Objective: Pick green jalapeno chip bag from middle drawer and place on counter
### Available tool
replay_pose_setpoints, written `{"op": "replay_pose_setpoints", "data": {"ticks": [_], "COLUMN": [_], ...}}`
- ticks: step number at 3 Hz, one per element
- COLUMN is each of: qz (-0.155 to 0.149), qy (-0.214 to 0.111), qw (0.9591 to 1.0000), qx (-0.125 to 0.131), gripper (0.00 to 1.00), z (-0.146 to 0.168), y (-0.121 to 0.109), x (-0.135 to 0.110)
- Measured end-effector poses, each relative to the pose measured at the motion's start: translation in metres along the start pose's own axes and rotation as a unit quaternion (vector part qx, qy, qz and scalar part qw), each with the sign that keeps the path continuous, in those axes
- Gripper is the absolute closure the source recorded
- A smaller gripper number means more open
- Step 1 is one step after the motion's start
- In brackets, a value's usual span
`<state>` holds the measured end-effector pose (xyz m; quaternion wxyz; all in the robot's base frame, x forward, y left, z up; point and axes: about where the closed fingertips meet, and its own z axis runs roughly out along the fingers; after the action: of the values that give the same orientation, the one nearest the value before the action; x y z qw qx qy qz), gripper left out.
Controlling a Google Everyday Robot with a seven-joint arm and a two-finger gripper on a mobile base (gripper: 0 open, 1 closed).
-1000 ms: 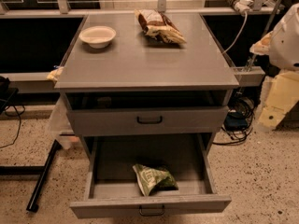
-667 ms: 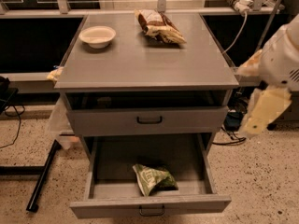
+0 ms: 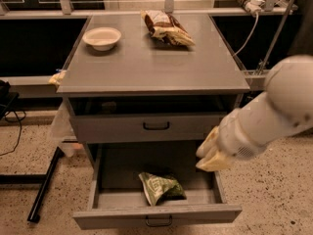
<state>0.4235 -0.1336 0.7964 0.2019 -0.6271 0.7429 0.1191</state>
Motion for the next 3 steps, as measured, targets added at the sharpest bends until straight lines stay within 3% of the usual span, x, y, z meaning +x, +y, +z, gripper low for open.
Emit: {"op": "replay_pose_setpoints", "data": {"ticks": [1, 2, 3], "qz": [0.007, 0.006, -0.016], "qy": [-0.002, -0.001, 0.000], "qw": [1.0000, 1.0000, 0.9999], "qx": [-0.001, 0.000, -0.005], "gripper": [0.88, 1.00, 1.00], "z": [0.032, 0.030, 0.059], "y": [0.005, 0.005, 0.000], "x": [0.010, 0.009, 0.023]}}
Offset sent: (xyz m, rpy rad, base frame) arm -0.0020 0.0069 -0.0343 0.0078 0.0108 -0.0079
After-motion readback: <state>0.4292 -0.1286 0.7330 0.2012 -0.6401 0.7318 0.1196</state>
